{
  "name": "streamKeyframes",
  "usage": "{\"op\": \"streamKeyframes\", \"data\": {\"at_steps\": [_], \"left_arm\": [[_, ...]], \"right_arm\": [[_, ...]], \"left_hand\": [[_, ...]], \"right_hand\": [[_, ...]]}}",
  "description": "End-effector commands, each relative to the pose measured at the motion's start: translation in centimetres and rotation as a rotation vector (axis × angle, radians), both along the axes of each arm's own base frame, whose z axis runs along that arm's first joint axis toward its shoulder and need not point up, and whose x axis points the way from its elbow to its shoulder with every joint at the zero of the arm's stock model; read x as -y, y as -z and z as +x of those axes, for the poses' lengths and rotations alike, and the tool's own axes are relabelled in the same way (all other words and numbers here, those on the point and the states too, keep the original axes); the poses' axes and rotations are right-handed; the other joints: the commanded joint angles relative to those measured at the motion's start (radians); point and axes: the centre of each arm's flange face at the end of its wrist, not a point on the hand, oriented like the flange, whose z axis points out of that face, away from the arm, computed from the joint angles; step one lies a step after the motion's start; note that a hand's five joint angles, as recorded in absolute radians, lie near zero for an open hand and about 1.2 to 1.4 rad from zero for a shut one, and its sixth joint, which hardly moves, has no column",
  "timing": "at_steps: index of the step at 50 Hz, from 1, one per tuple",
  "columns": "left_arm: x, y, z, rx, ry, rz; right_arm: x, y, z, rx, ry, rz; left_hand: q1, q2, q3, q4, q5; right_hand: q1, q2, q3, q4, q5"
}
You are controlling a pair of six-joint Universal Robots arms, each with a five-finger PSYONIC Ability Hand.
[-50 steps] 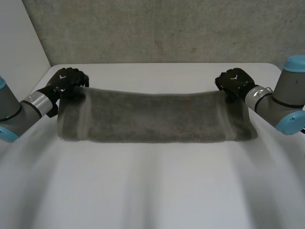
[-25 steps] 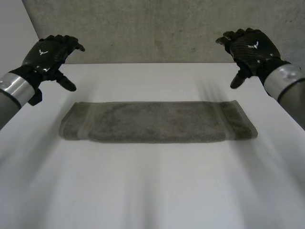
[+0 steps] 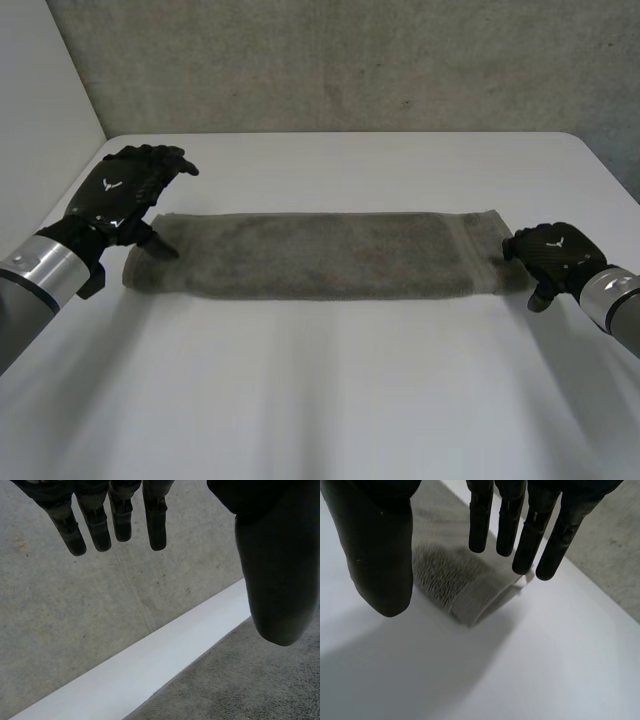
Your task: Fold the towel.
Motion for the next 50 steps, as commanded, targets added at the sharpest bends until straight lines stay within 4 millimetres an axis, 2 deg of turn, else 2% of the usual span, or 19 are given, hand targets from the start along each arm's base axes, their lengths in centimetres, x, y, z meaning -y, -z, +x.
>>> {"op": "streamKeyframes", "data": {"at_steps": [1,5,7,8,10,11,13,23,28,30,31,34,35,37,39,46,48,49,50], "left_arm": [[-0.1,0.1,-0.2,0.000,0.007,0.007],[-0.1,0.3,-0.2,0.000,0.007,0.011],[-0.2,0.4,-0.2,0.000,0.008,0.014],[-0.2,0.4,-0.2,0.000,0.008,0.014],[-0.2,0.4,-0.2,-0.001,0.007,0.017],[-0.2,0.4,-0.2,-0.001,0.007,0.017],[-0.2,0.4,-0.2,-0.001,0.007,0.017],[-0.2,0.4,0.0,-0.002,0.002,0.016],[-0.3,0.4,0.0,-0.002,0.001,0.019],[-0.3,0.5,0.1,-0.001,-0.001,0.020],[-0.3,0.5,0.1,-0.001,-0.001,0.020],[-0.2,0.4,0.2,-0.001,-0.004,0.018],[-0.2,0.4,0.2,-0.001,-0.004,0.018],[-0.2,0.4,0.2,-0.001,-0.004,0.015],[-0.2,0.4,0.2,-0.002,-0.004,0.016],[-0.2,0.4,0.2,-0.001,-0.005,0.017],[-0.2,0.4,0.2,-0.002,-0.005,0.018],[-0.2,0.4,0.2,-0.002,-0.005,0.018],[-0.2,0.3,0.2,-0.002,-0.004,0.016]], "right_arm": [[0.6,1.7,0.1,-0.002,-0.003,0.033],[1.0,2.1,0.1,-0.002,-0.005,0.036],[1.3,2.3,0.1,0.000,-0.006,0.034],[1.3,2.3,0.1,0.000,-0.006,0.034],[1.6,2.2,0.2,0.000,-0.007,0.019],[1.6,2.2,0.2,0.000,-0.007,0.019],[1.8,2.1,0.2,0.000,-0.007,0.005],[2.3,1.8,0.0,0.000,-0.002,-0.012],[2.9,1.2,-1.3,-0.003,0.037,-0.025],[3.8,0.3,-3.5,-0.008,0.096,-0.050],[3.8,0.3,-3.5,-0.008,0.096,-0.050],[5.7,-2.0,-8.5,-0.027,0.218,-0.109],[5.7,-2.0,-8.5,-0.027,0.219,-0.109],[6.5,-3.3,-11.2,-0.029,0.279,-0.109],[6.8,-4.0,-11.7,-0.024,0.282,-0.106],[6.6,-6.3,-11.5,0.012,0.239,-0.085],[6.8,-8.6,-11.2,-0.003,0.240,-0.149],[6.8,-8.6,-11.2,-0.003,0.240,-0.150],[6.9,-9.6,-11.1,-0.004,0.241,-0.175]], "left_hand": [[-0.052,-0.046,-0.051,-0.060,-0.031],[-0.052,-0.046,-0.051,-0.060,-0.031],[-0.052,-0.046,-0.051,-0.060,-0.031],[-0.052,-0.046,-0.051,-0.060,-0.031],[-0.052,-0.046,-0.051,-0.060,-0.031],[-0.052,-0.046,-0.051,-0.060,-0.031],[-0.055,-0.049,-0.054,-0.063,-0.034],[-0.055,-0.049,-0.054,-0.063,-0.034],[-0.058,-0.052,-0.057,-0.066,-0.037],[-0.061,-0.055,-0.060,-0.069,-0.040],[-0.061,-0.055,-0.060,-0.069,-0.040],[-0.058,-0.052,-0.057,-0.066,-0.037],[-0.058,-0.052,-0.057,-0.066,-0.037],[-0.058,-0.052,-0.057,-0.066,-0.037],[-0.061,-0.055,-0.060,-0.069,-0.040],[-0.061,-0.055,-0.060,-0.069,-0.040],[-0.061,-0.055,-0.060,-0.069,-0.040],[-0.061,-0.055,-0.060,-0.069,-0.040],[-0.061,-0.055,-0.060,-0.069,-0.040]], "right_hand": [[0.139,0.141,0.139,0.136,0.130],[0.222,0.223,0.221,0.218,0.213],[0.391,0.393,0.391,0.388,0.382],[0.392,0.394,0.392,0.389,0.383],[0.652,0.654,0.652,0.649,0.643],[0.653,0.655,0.653,0.650,0.644],[0.869,0.871,0.869,0.866,0.860],[0.875,0.877,0.875,0.872,0.866],[0.875,0.877,0.875,0.872,0.866],[0.875,0.877,0.875,0.872,0.866],[0.875,0.877,0.875,0.872,0.866],[0.875,0.877,0.875,0.872,0.866],[0.875,0.877,0.875,0.872,0.866],[0.875,0.877,0.875,0.872,0.866],[0.875,0.877,0.875,0.872,0.866],[0.875,0.877,0.875,0.872,0.866],[0.875,0.877,0.875,0.872,0.866],[0.875,0.877,0.875,0.872,0.866],[0.875,0.877,0.875,0.872,0.866]]}}
